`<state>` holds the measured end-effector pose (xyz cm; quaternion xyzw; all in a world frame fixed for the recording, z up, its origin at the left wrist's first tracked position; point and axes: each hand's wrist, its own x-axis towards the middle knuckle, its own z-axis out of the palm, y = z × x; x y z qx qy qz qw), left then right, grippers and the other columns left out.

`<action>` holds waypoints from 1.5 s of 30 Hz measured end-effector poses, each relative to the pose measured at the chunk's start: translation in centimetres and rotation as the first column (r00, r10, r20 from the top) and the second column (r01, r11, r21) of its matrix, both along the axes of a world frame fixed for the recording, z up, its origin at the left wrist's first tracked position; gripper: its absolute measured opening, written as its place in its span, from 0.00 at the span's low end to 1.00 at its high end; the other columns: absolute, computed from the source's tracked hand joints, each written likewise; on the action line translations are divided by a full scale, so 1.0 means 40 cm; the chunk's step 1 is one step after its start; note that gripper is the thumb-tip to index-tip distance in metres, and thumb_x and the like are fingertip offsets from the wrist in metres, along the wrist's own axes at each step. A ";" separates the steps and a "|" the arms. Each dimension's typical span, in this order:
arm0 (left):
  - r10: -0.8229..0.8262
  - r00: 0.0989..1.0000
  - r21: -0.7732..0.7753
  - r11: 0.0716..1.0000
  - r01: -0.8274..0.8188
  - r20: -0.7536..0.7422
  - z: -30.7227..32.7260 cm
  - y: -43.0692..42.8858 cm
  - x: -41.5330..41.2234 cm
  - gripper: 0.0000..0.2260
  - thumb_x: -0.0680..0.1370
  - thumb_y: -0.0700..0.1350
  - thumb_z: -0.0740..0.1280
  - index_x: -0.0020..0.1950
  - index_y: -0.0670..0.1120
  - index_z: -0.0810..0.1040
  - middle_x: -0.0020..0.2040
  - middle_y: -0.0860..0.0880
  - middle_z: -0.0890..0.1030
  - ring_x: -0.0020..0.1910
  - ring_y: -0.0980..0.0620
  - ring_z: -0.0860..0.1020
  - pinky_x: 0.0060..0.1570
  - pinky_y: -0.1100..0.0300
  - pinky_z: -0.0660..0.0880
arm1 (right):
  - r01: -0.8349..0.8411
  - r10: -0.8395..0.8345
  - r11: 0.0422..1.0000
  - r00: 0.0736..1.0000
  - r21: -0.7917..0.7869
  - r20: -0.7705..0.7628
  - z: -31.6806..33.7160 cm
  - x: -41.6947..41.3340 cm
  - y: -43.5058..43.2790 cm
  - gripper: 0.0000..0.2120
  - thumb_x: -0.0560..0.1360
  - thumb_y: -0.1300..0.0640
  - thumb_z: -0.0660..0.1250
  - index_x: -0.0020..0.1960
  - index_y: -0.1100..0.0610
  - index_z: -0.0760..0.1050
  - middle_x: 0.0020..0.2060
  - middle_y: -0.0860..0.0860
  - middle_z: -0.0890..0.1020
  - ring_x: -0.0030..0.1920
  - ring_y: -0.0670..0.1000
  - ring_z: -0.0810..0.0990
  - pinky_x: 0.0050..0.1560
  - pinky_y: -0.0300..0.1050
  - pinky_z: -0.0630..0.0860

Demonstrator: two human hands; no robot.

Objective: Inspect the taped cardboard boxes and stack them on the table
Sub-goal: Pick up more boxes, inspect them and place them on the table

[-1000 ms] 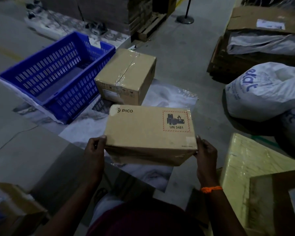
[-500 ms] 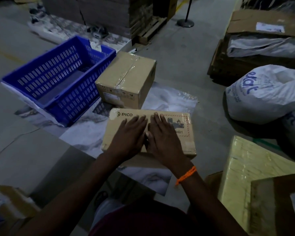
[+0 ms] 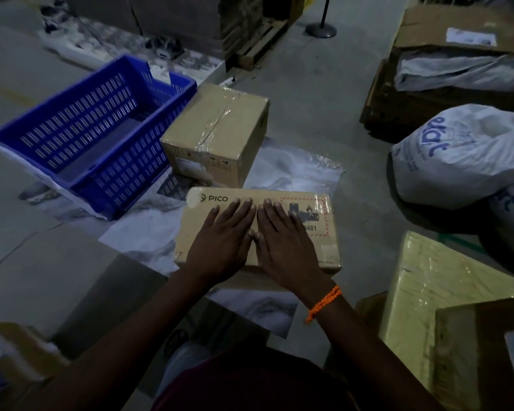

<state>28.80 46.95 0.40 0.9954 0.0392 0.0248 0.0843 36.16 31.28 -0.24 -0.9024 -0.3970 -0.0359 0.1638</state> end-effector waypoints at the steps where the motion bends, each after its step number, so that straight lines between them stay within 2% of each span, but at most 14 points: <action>1: -0.004 1.000 -0.007 1.000 0.004 -0.002 0.001 -0.001 -0.003 0.25 0.84 0.53 0.51 0.78 0.43 0.68 0.78 0.45 0.68 0.78 0.45 0.65 0.73 0.40 0.65 | -0.008 0.008 1.000 1.000 -0.005 -0.015 0.000 0.002 -0.004 0.28 0.85 0.46 0.50 0.78 0.60 0.69 0.77 0.57 0.71 0.79 0.57 0.66 0.78 0.61 0.63; 5: 0.038 0.999 -0.028 0.999 -0.038 0.012 0.001 0.015 -0.036 0.28 0.83 0.57 0.51 0.78 0.42 0.68 0.78 0.43 0.67 0.77 0.44 0.66 0.74 0.39 0.61 | 0.016 -0.017 1.000 0.998 -0.026 -0.056 0.000 0.009 -0.048 0.30 0.84 0.44 0.50 0.79 0.61 0.66 0.78 0.59 0.69 0.79 0.58 0.65 0.78 0.60 0.63; 11: 0.119 0.993 -0.039 0.992 -0.119 -0.017 -0.018 0.075 -0.128 0.33 0.83 0.65 0.39 0.83 0.48 0.51 0.83 0.49 0.50 0.82 0.51 0.48 0.79 0.46 0.47 | 0.202 -0.203 0.978 0.979 -0.044 -0.016 -0.009 0.011 -0.160 0.32 0.83 0.41 0.51 0.79 0.61 0.67 0.79 0.58 0.67 0.79 0.58 0.65 0.76 0.61 0.64; 16: 0.130 0.991 -0.047 0.990 -0.132 -0.038 -0.016 0.064 -0.150 0.31 0.83 0.63 0.38 0.83 0.48 0.45 0.83 0.49 0.46 0.82 0.51 0.46 0.79 0.45 0.47 | 0.219 -0.215 0.974 0.975 -0.065 0.061 -0.021 -0.021 -0.184 0.34 0.84 0.39 0.48 0.80 0.61 0.64 0.81 0.57 0.63 0.81 0.56 0.62 0.77 0.61 0.61; 25: 0.125 0.991 -0.021 0.992 -0.127 -0.056 -0.028 0.069 -0.143 0.31 0.84 0.61 0.41 0.83 0.46 0.47 0.83 0.46 0.46 0.82 0.47 0.47 0.78 0.39 0.53 | 0.224 -0.226 0.969 0.974 -0.106 0.001 -0.020 -0.011 -0.176 0.35 0.84 0.39 0.46 0.82 0.60 0.59 0.82 0.56 0.59 0.82 0.55 0.59 0.76 0.64 0.63; 27: 0.154 0.987 -0.052 0.986 -0.156 -0.047 -0.035 0.066 -0.146 0.32 0.84 0.62 0.42 0.84 0.48 0.44 0.84 0.46 0.42 0.82 0.46 0.43 0.78 0.37 0.51 | 0.220 -0.224 0.971 0.974 -0.091 -0.038 -0.019 -0.009 -0.175 0.35 0.83 0.38 0.47 0.82 0.60 0.59 0.82 0.56 0.59 0.82 0.56 0.58 0.75 0.63 0.64; 29: 0.234 0.972 -0.151 0.960 -0.237 -0.038 -0.039 0.059 -0.148 0.36 0.81 0.67 0.44 0.83 0.50 0.38 0.83 0.46 0.35 0.82 0.46 0.37 0.78 0.41 0.44 | 0.243 -0.244 0.970 0.965 -0.017 -0.097 -0.015 -0.011 -0.179 0.37 0.83 0.36 0.50 0.82 0.60 0.59 0.83 0.58 0.58 0.82 0.57 0.57 0.75 0.59 0.64; 32: 0.412 0.905 -0.364 0.830 -0.423 -0.111 -0.015 0.058 -0.124 0.46 0.75 0.75 0.50 0.82 0.52 0.35 0.82 0.46 0.35 0.82 0.44 0.40 0.78 0.43 0.47 | 0.389 -0.313 0.911 0.869 0.138 -0.384 0.013 -0.011 -0.185 0.40 0.80 0.38 0.63 0.84 0.56 0.54 0.83 0.57 0.55 0.82 0.55 0.54 0.76 0.50 0.60; 34: 0.473 0.865 -0.445 0.746 -0.495 -0.168 0.009 0.066 -0.105 0.47 0.76 0.73 0.59 0.83 0.51 0.39 0.83 0.45 0.41 0.82 0.42 0.48 0.77 0.42 0.55 | 0.521 -0.311 0.812 0.767 0.262 -0.561 0.022 0.006 -0.193 0.34 0.79 0.47 0.72 0.80 0.53 0.63 0.76 0.56 0.69 0.75 0.55 0.68 0.70 0.46 0.68; 36: 0.481 0.863 -0.490 0.721 -0.490 -0.155 0.022 0.070 -0.099 0.45 0.76 0.67 0.64 0.83 0.51 0.42 0.84 0.46 0.47 0.81 0.43 0.54 0.75 0.43 0.59 | 0.612 -0.245 0.711 0.678 0.347 -0.693 0.027 0.021 -0.202 0.23 0.77 0.48 0.74 0.69 0.47 0.74 0.61 0.47 0.82 0.62 0.50 0.81 0.61 0.46 0.76; 38: 0.471 0.874 -0.510 0.726 -0.461 -0.120 0.027 0.070 -0.102 0.44 0.77 0.64 0.66 0.83 0.50 0.44 0.83 0.47 0.50 0.80 0.44 0.56 0.74 0.44 0.60 | 0.666 -0.189 0.648 0.611 0.370 -0.769 0.015 0.025 -0.221 0.12 0.77 0.46 0.73 0.59 0.44 0.78 0.54 0.41 0.84 0.56 0.45 0.83 0.58 0.50 0.81; 40: 0.475 0.875 -0.521 0.724 -0.452 -0.098 0.025 0.072 -0.108 0.43 0.77 0.63 0.66 0.83 0.51 0.46 0.83 0.47 0.52 0.79 0.45 0.58 0.72 0.44 0.62 | 0.698 -0.138 0.609 0.561 0.376 -0.816 0.000 0.010 -0.239 0.06 0.81 0.48 0.69 0.58 0.45 0.79 0.52 0.42 0.86 0.55 0.45 0.84 0.59 0.50 0.81; 43: 0.485 0.871 -0.556 0.705 -0.440 -0.076 0.024 0.066 -0.107 0.41 0.77 0.62 0.67 0.83 0.51 0.50 0.82 0.48 0.55 0.78 0.47 0.59 0.72 0.47 0.62 | 0.703 -0.121 0.601 0.551 0.381 -0.826 -0.007 -0.025 -0.250 0.08 0.84 0.48 0.63 0.58 0.45 0.81 0.50 0.42 0.87 0.53 0.42 0.85 0.57 0.46 0.81; 45: 0.481 0.875 -0.572 0.704 -0.421 -0.053 0.023 0.057 -0.097 0.40 0.77 0.62 0.68 0.83 0.50 0.53 0.82 0.47 0.57 0.77 0.48 0.60 0.70 0.52 0.62 | 0.737 -0.109 0.543 0.538 0.403 -0.836 0.011 -0.029 -0.248 0.10 0.86 0.50 0.60 0.55 0.44 0.81 0.47 0.42 0.87 0.52 0.44 0.85 0.50 0.40 0.80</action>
